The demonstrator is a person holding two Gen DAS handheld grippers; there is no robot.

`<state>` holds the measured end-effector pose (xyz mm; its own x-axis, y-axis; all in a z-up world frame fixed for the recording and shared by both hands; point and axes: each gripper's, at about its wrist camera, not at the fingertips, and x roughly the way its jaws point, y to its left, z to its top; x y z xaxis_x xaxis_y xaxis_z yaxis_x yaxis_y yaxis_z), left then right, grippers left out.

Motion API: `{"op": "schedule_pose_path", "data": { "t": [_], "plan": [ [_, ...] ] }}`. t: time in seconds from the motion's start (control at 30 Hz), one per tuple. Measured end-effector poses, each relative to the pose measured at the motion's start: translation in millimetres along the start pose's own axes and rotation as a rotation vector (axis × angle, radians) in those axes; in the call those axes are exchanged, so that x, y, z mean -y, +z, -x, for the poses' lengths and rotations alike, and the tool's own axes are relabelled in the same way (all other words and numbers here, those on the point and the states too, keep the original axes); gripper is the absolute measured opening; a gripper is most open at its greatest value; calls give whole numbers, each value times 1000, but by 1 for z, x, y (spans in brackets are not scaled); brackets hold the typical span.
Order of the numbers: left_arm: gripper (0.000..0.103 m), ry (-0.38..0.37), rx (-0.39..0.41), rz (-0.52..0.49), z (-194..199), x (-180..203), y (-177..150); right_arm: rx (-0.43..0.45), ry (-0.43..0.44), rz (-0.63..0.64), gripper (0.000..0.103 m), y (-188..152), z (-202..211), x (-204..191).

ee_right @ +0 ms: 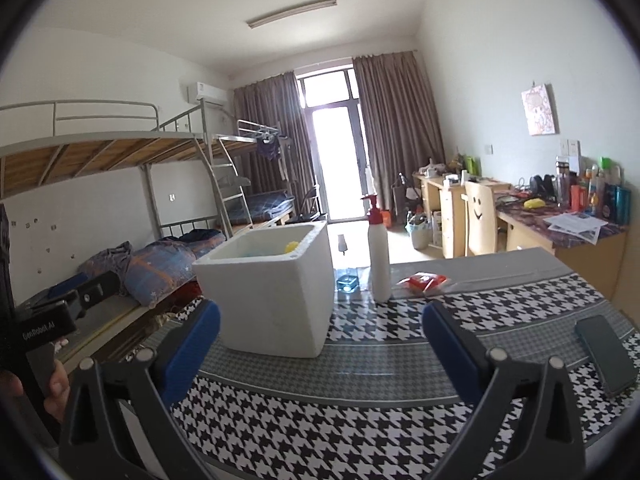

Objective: Organize soft objects

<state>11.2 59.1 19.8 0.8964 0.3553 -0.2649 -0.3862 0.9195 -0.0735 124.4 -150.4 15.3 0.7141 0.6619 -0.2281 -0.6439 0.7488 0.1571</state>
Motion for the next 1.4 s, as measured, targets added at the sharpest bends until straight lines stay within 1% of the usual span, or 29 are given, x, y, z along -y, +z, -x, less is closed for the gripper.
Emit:
{"op": "schedule_pose_path", "data": {
  "t": [0.17, 0.27, 0.47, 0.67, 1.03, 1.2, 1.4],
  "plan": [
    [102, -2, -13, 3, -1, -1, -6, 19, -30, 24, 102, -5, 5, -4],
    [102, -12, -8, -6, 0, 1, -11, 31, -55, 51, 102, -9, 9, -6],
    [102, -25, -10, -24, 1, 5, -18, 20, -49, 35, 102, -14, 11, -3],
    [102, -41, -8, -24, 2, 8, -22, 19, -66, 42, 102, -21, 13, -1],
    [102, -33, -35, -15, -2, 5, -37, 5, -72, 48, 102, -30, 14, 0],
    [102, -25, -41, -28, -3, 5, -43, 0, -62, 29, 102, -32, 14, 3],
    [102, -14, -48, -39, -3, 3, -48, -9, -58, 37, 102, -34, 14, 0]
  ]
}}
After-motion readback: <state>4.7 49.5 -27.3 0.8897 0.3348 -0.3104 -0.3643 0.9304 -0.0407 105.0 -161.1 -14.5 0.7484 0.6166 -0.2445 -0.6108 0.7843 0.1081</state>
